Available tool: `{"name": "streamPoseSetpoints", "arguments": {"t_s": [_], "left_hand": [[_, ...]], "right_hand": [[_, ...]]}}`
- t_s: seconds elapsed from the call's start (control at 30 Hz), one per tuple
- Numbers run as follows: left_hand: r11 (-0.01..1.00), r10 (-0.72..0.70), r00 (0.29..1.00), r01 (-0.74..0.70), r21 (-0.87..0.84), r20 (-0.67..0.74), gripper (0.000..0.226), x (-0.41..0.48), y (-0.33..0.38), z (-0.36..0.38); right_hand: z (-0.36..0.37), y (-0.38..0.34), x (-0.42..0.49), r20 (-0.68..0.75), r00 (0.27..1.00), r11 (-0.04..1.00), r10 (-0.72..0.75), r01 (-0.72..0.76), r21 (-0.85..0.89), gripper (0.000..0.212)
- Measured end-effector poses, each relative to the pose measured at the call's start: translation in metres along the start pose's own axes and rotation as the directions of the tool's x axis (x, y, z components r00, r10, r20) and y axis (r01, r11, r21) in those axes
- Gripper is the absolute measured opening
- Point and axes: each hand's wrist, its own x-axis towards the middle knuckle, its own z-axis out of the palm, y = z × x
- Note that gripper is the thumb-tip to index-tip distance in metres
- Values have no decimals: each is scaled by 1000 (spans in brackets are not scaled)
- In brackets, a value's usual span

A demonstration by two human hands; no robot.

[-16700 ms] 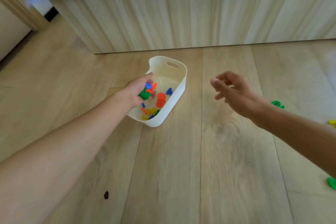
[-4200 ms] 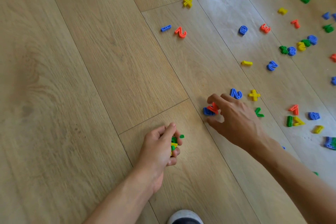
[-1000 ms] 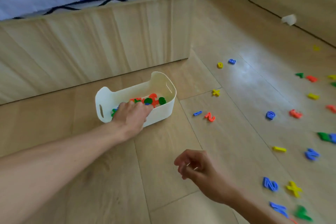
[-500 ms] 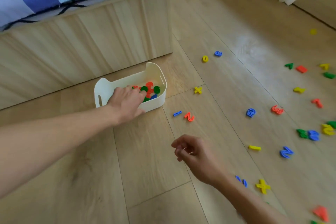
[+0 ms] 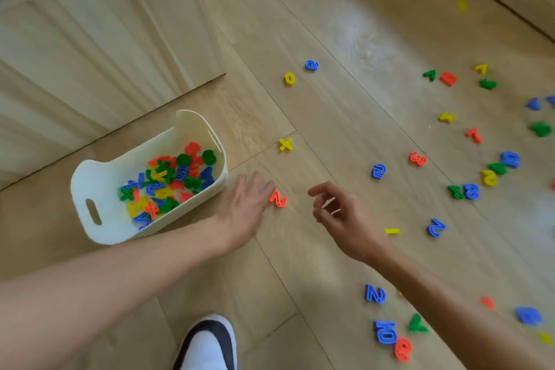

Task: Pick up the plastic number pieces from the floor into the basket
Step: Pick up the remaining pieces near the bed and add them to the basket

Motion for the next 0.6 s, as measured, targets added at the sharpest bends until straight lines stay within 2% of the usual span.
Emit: {"name": "streamPoseSetpoints", "arguments": {"t_s": [0.1, 0.23, 0.3, 0.37, 0.5, 0.6], "left_hand": [[1000, -3, 1000, 3, -8, 2, 66, 17, 3, 18], [984, 89, 977, -117, -136, -191, 57, 20, 3, 40], [963, 142, 952, -196, -183, -271, 60, 22, 6, 48], [947, 189, 933, -256, -195, -307, 60, 25, 10, 54], [931, 258, 890, -333, -149, -375, 42, 33, 19, 63], [946, 242, 904, -300, -122, -352, 27, 33, 27, 61]], "right_hand": [[-40, 17, -27, -26, 998, 988, 60, -63, -139, 22], [-64, 48, -68, -5, 996, 973, 87, -86, -213, 25], [-63, 67, -93, -11, 994, 965, 106, -105, -241, 25], [-57, 86, -122, -37, 992, 950, 123, -128, -284, 24], [-34, 107, -184, -117, 977, 900, 176, -208, -383, 33], [-7, 110, -214, -38, 962, 817, 270, -250, -520, 47]]}}
